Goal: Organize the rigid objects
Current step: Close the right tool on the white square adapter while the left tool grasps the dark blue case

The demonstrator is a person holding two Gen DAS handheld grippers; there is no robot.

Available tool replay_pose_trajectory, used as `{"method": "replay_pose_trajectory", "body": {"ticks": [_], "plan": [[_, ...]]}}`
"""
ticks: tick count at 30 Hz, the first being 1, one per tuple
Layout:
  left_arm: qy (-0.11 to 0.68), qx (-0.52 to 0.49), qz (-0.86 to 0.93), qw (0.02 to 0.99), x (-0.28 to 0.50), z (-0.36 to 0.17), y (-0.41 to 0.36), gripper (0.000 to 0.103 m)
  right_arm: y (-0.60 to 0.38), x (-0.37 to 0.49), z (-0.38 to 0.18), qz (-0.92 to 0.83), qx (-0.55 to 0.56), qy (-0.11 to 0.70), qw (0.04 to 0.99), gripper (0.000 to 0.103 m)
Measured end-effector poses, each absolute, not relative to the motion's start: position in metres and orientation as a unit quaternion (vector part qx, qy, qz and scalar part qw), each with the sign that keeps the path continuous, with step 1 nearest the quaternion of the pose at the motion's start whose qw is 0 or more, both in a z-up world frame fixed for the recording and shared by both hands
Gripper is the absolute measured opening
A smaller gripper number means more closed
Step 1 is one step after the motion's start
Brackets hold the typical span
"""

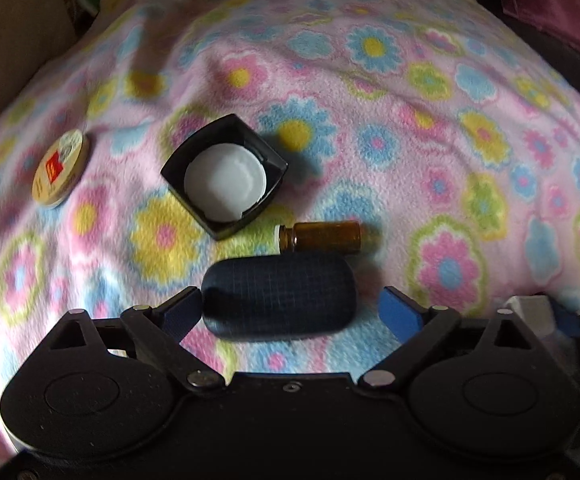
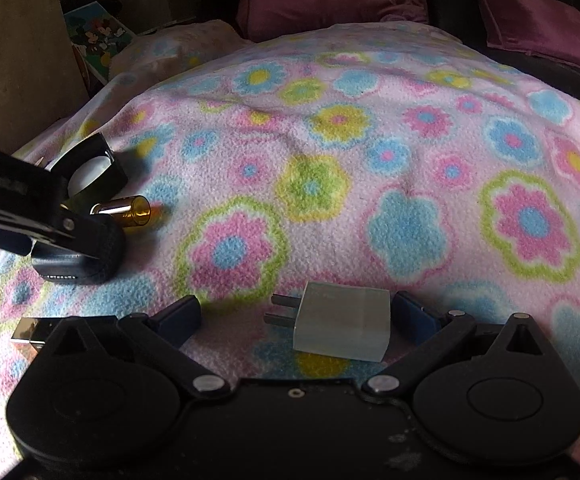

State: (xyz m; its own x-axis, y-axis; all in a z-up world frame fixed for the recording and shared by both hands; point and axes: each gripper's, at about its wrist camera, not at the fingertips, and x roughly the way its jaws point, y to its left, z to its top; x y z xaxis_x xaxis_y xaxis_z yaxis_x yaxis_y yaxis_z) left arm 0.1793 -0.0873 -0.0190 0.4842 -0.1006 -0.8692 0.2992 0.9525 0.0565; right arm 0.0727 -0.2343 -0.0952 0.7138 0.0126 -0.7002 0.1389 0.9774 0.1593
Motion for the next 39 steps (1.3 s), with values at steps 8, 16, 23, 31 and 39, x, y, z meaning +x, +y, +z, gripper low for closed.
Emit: {"method": "replay_pose_trajectory", "body": {"ticks": [8, 16, 23, 31, 39], "plan": [[0.498, 0.12, -0.126, 0.849, 0.189, -0.049, -0.091, 0.1, -0.232, 0.074, -0.096, -0.036, 0.093, 0.377, 0.921, 0.103], [0.439, 0.127, -0.16, 0.875, 0.182, -0.06, -0.087, 0.101, -0.231, 0.075, -0.096, -0.037, 0.089, 0.378, 0.921, 0.103], [0.414, 0.12, -0.179, 0.885, 0.175, -0.063, -0.077, 0.101, -0.229, 0.077, -0.097, -0.039, 0.08, 0.38, 0.92, 0.103], [0.403, 0.105, -0.194, 0.888, 0.171, -0.061, -0.069, 0.086, -0.226, 0.081, -0.095, -0.042, 0.071, 0.39, 0.917, 0.103], [0.416, 0.12, -0.213, 0.876, 0.168, -0.055, -0.062, 0.085, -0.224, 0.08, -0.088, -0.057, 0.067, 0.405, 0.91, 0.09]]}}
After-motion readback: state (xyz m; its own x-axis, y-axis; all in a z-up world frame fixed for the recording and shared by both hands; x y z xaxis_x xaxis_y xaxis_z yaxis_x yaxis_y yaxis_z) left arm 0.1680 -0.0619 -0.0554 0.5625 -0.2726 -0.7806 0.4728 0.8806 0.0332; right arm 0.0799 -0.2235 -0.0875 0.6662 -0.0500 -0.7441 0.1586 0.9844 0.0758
